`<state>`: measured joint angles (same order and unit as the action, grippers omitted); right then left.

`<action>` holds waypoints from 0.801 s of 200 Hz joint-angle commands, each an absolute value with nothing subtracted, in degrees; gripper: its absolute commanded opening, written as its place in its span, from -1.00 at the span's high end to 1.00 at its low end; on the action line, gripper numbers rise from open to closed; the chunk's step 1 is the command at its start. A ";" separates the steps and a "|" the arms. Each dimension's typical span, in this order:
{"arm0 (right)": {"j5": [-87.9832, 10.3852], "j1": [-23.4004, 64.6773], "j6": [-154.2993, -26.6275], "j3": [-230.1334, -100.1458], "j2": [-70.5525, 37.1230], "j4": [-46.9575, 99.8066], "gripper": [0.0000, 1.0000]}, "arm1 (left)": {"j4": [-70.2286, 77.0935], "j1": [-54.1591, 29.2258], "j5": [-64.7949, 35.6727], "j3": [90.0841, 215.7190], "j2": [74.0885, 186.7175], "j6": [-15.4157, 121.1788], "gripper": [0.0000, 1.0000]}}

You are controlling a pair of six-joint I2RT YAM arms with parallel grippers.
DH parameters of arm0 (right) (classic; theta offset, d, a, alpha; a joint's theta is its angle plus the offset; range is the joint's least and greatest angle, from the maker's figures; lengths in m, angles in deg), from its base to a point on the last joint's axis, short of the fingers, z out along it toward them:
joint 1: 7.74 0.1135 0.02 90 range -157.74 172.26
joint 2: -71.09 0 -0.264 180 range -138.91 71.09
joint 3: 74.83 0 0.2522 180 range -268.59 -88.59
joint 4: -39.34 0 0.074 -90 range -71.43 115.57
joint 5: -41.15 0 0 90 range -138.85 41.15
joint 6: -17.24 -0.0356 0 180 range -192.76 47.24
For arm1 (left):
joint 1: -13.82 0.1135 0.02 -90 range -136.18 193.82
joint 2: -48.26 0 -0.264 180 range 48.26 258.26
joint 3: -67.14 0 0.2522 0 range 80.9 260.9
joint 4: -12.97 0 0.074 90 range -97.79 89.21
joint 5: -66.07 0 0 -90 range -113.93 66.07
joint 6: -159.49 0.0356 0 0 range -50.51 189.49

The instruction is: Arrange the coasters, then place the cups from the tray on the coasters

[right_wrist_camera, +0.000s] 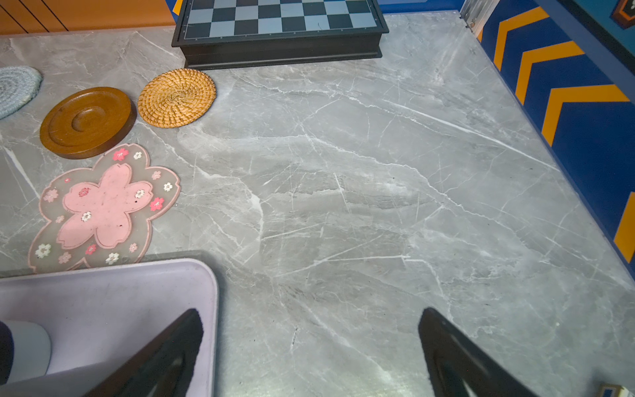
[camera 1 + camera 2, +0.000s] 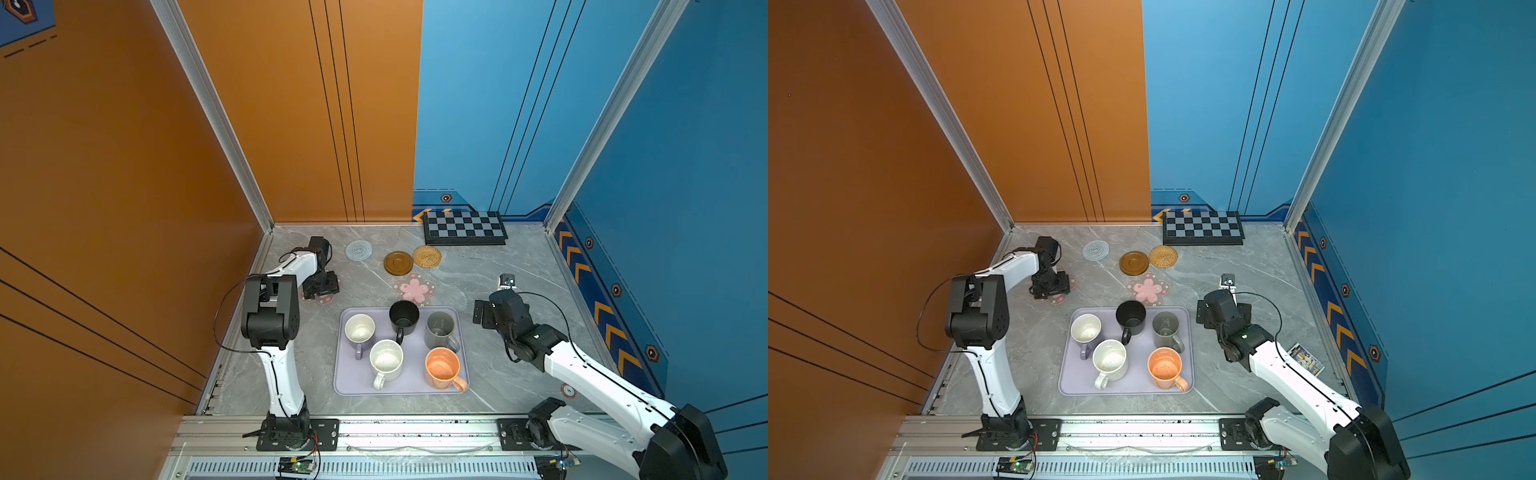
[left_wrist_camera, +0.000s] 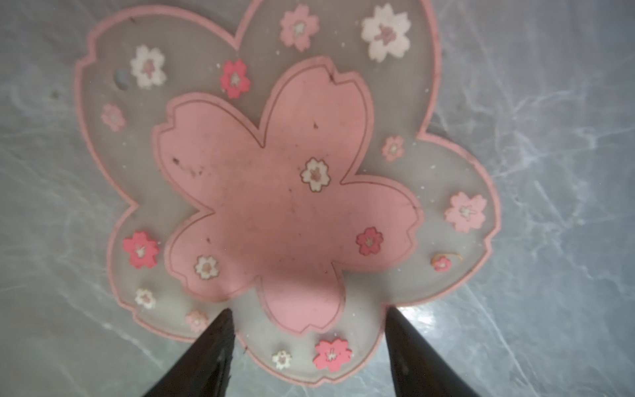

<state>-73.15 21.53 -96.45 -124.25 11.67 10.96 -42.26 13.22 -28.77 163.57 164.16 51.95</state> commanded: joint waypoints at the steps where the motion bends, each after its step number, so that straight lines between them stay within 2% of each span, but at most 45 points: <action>1: -74.25 21.87 -97.64 -123.84 12.28 9.06 -1.00 | -44.11 13.71 -31.30 163.55 162.54 53.22 -0.42; 123: -74.52 22.14 -98.60 -122.96 12.46 9.05 -1.00 | -44.03 12.19 -28.33 168.26 166.64 51.38 -0.43; 160: -74.75 22.23 -98.52 -122.61 13.16 8.87 -1.00 | -43.98 10.94 -29.72 165.38 163.38 51.29 -0.42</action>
<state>-73.15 21.64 -97.30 -123.55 11.76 10.77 -42.61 11.98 -29.23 167.18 165.47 51.88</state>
